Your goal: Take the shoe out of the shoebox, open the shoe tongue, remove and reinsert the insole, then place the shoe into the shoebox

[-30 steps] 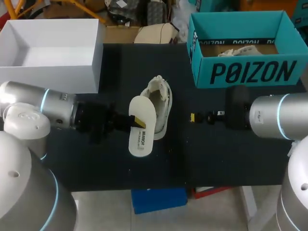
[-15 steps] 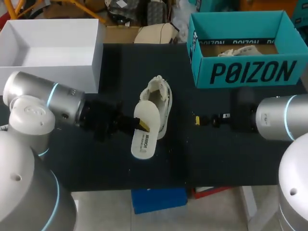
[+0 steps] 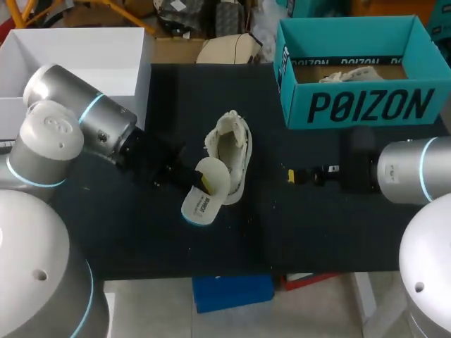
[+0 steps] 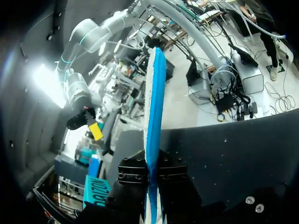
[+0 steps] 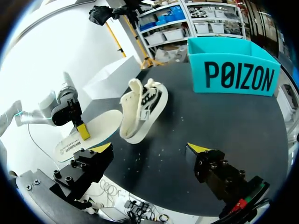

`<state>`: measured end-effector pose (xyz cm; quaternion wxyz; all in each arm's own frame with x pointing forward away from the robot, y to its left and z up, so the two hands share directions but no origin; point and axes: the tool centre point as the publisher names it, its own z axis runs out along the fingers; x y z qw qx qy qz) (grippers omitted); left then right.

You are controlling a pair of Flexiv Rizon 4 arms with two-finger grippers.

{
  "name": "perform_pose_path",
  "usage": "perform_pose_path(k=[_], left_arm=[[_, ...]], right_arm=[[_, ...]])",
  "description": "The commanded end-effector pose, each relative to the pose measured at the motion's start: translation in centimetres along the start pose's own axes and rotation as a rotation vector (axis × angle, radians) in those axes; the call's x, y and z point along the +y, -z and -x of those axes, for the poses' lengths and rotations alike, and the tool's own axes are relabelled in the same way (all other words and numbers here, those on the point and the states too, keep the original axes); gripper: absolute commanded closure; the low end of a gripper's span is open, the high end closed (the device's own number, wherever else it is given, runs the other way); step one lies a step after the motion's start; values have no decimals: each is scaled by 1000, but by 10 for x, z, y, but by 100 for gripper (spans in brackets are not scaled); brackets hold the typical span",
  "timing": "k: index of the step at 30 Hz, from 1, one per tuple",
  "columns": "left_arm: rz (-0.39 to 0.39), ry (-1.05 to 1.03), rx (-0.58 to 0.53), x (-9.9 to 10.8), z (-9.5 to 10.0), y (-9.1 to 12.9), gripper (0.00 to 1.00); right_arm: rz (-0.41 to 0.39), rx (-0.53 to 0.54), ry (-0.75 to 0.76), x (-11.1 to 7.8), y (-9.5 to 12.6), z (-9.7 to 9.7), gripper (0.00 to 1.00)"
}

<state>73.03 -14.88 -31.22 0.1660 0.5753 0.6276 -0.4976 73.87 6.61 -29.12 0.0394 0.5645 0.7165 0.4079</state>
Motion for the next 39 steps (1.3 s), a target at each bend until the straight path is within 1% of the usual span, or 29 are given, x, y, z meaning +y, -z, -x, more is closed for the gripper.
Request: perform_pose_path(k=[1,4,7,12,16,21,24,26,31,39], left_arm=[[-134,1,146,24,5,-5,100],[-158,8,175,34,8,-6,100],[-162,11,208,45,10,-8,100],[-190,22,219,61,13,-13,100],[-198,40,236,73,10,-17,100],[-187,49,251,82,8,-20,100],[-171,47,251,89,6,-21,100],[-132,21,249,96,6,-22,100],[-72,3,245,111,5,-24,100],[-21,3,217,130,3,-21,100]], right_arm=[[-49,63,-1,3,3,4,0],[-49,63,-1,3,3,4,0],[-49,63,-1,3,3,4,0],[-49,63,-1,3,3,4,0],[-49,63,-1,3,3,4,0],[-49,63,-1,3,3,4,0],[-49,63,-1,3,3,4,0],[-49,63,-1,3,3,4,0],[-49,63,-1,3,3,4,0],[-49,63,-1,3,3,4,0]])
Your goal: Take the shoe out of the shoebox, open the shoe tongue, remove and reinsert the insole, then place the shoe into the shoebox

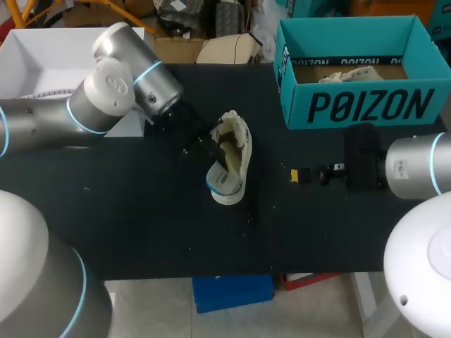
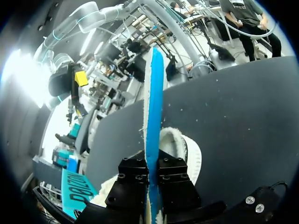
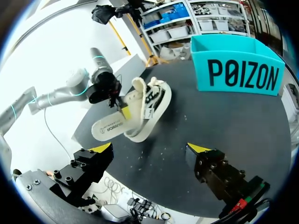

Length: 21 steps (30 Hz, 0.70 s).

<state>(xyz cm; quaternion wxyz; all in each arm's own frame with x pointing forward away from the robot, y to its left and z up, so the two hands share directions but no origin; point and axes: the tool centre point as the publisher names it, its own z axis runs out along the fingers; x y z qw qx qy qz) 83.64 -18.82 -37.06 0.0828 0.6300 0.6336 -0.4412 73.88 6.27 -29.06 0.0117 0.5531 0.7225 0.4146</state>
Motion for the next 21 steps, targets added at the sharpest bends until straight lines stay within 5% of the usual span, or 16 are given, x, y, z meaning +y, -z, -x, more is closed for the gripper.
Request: perform_pose_path(k=[1,4,6,10,21], left_arm=[[23,3,-17,6,-3,-2,100],[61,3,-19,11,-1,0,100],[78,3,-25,11,2,3,55],[82,-21,-24,-1,10,9,12],[63,-53,-15,-47,17,22,25]], right_arm=[[-23,5,-1,3,1,1,0],[-23,5,-1,3,1,1,0],[-23,5,-1,3,1,1,0],[-23,5,-1,3,1,1,0],[-23,5,-1,3,1,1,0]])
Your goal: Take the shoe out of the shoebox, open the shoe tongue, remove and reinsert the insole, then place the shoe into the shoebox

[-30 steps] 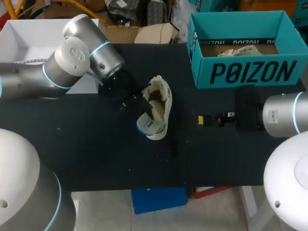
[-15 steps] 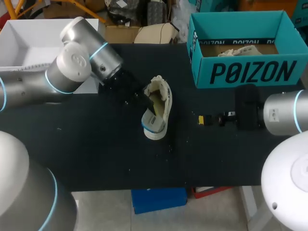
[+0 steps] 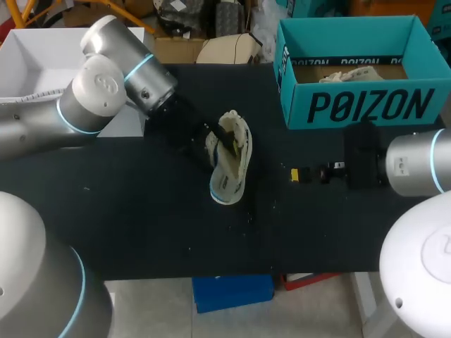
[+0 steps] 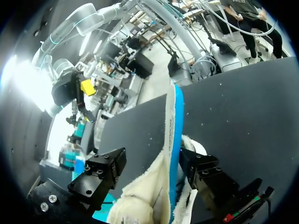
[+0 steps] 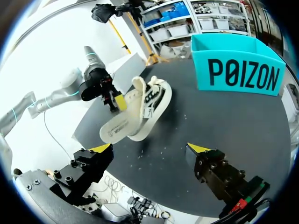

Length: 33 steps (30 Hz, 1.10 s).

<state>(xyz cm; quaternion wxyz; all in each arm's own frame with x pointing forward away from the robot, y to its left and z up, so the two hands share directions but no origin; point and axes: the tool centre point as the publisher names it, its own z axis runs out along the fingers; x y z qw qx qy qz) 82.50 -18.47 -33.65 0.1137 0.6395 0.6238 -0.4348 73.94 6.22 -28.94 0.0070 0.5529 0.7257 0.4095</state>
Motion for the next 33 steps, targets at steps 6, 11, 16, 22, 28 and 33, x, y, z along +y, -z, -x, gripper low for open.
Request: perform_pose_path(k=[6,11,16,22,28,33], left_arm=[[-31,-8,35,-38,2,-10,29],[-61,9,56,-49,-5,-18,35],[-76,23,68,-56,-10,-16,84],[-97,25,69,-55,-13,-14,100],[-71,8,31,-43,-9,-12,100],[22,3,70,-24,-11,-14,100]], right_arm=[[-8,4,-1,2,0,1,0],[-8,4,-1,2,0,1,0],[-8,4,-1,2,0,1,0],[-8,4,-1,2,0,1,0],[-8,4,-1,2,0,1,0],[-8,4,-1,2,0,1,0]])
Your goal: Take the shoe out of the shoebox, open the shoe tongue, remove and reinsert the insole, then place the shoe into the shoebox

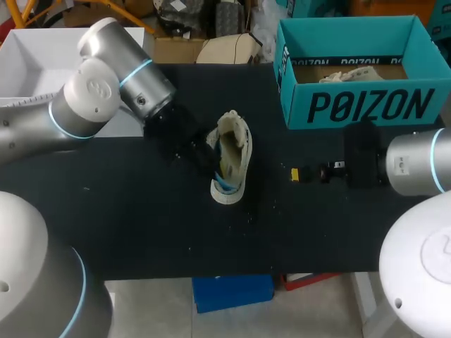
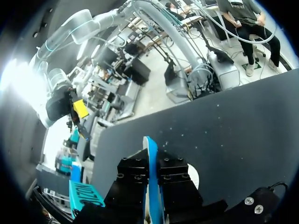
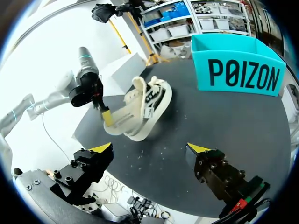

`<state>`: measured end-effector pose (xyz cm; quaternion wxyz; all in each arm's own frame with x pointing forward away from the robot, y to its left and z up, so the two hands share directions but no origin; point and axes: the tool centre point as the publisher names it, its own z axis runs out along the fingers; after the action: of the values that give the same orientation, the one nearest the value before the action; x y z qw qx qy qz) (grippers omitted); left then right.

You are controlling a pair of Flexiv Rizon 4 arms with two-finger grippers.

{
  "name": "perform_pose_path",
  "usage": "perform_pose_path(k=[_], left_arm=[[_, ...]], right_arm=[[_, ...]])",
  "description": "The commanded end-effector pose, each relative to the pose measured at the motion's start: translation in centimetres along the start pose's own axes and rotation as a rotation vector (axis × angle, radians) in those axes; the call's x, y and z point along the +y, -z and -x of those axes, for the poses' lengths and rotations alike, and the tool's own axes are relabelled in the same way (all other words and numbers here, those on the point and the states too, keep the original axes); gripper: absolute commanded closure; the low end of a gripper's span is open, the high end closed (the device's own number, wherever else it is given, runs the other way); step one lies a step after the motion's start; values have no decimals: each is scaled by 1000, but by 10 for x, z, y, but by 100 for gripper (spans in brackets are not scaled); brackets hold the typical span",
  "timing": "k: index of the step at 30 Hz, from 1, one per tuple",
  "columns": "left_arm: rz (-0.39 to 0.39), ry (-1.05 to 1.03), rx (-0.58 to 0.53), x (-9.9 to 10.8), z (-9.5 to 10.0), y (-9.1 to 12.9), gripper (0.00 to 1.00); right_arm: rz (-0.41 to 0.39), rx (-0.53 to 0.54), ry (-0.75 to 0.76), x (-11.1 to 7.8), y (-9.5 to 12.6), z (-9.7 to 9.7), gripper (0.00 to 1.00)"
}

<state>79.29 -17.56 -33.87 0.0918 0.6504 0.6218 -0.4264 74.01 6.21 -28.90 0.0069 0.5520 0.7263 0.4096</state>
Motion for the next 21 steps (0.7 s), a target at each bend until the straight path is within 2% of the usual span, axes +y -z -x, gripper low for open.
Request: perform_pose_path(k=[1,7,21], left_arm=[[51,6,13,9,2,-6,100],[118,-2,4,30,4,-5,100],[160,46,-11,56,0,-5,100]], right_arm=[[-8,3,-3,1,0,1,0],[-8,3,-3,1,0,1,0],[-8,3,-3,1,0,1,0]])
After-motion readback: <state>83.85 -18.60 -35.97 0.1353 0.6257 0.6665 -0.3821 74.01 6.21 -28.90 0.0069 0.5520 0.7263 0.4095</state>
